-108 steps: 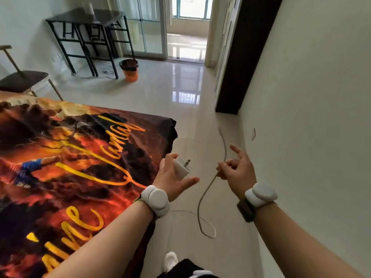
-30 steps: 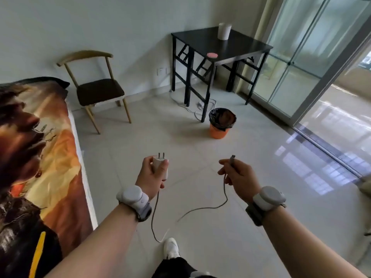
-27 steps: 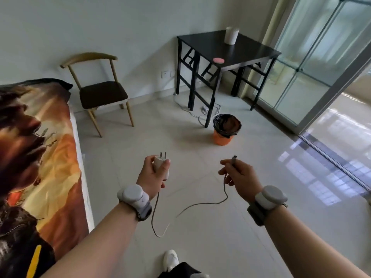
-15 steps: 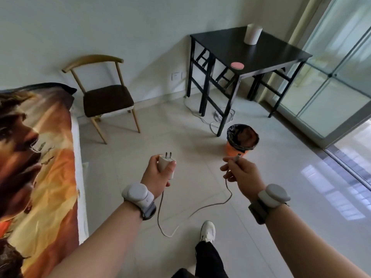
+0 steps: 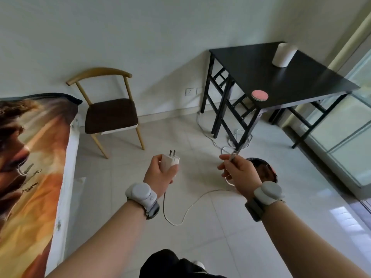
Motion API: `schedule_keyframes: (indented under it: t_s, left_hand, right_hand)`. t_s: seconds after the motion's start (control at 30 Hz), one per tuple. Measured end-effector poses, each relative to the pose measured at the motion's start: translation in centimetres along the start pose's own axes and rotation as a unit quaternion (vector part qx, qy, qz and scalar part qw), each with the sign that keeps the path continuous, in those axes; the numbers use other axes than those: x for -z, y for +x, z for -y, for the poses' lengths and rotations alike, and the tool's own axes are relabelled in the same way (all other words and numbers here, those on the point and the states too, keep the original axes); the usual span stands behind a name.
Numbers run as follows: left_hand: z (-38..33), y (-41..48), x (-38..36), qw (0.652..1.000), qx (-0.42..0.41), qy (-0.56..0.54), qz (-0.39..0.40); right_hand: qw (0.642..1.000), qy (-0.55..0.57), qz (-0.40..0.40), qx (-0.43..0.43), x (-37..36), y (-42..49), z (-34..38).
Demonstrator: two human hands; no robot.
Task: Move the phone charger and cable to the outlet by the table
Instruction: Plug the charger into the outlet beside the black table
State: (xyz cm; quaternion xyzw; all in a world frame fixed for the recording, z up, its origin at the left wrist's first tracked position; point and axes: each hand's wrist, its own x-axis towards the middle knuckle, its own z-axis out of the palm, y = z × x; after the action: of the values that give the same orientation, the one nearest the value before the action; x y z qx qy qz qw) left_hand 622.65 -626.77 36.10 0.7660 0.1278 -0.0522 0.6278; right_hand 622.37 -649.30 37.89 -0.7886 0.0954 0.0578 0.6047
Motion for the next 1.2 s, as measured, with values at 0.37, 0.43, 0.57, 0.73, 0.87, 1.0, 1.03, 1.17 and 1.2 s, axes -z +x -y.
schedule_keyframes:
  t_s: [0.37,0.43,0.57,0.73,0.87,1.0,1.03,1.17,1.2]
  left_hand:
    - [-2.7,20.2,-0.1,0.999,0.003,-0.046,-0.007]
    - [-3.4,25.0,-0.1,0.999,0.015,-0.048,0.003]
    - [-5.1,33.4,-0.2,1.0,0.012,-0.013,0.024]
    - [-7.6,41.9,-2.1,0.999,0.006,0.009,0.041]
    - [-8.6,47.8,-3.9,0.998,0.02,0.019,0.056]
    - [-9.2,53.2,-6.0,0.998,0.041,0.017,0.048]
    - [-9.5,54.7,-6.5,0.998,0.044,0.014,0.044]
    - [-10.3,61.4,-9.8,0.997,0.065,0.026,0.031]
    - [-10.8,63.2,-10.8,0.997,0.072,0.03,0.029]
  right_hand:
    - [0.999,-0.032,0.033,0.003,-2.6,20.0,3.6]
    - [0.999,-0.029,0.029,-0.012,-3.3,24.3,4.8]
    - [0.999,-0.024,0.013,-0.019,-3.8,31.6,7.1]
    - [0.999,-0.031,-0.007,-0.024,-3.4,39.2,8.6]
    - [0.999,-0.041,-0.004,-0.036,-2.6,45.6,9.0]
    - [0.999,-0.038,-0.005,-0.033,-1.2,51.7,8.9]
    - [0.999,-0.031,-0.006,-0.035,-0.8,53.4,9.0]
    - [0.999,-0.017,-0.008,-0.047,1.8,61.2,9.3]
    - [0.998,-0.015,-0.015,-0.055,2.6,63.4,9.5]
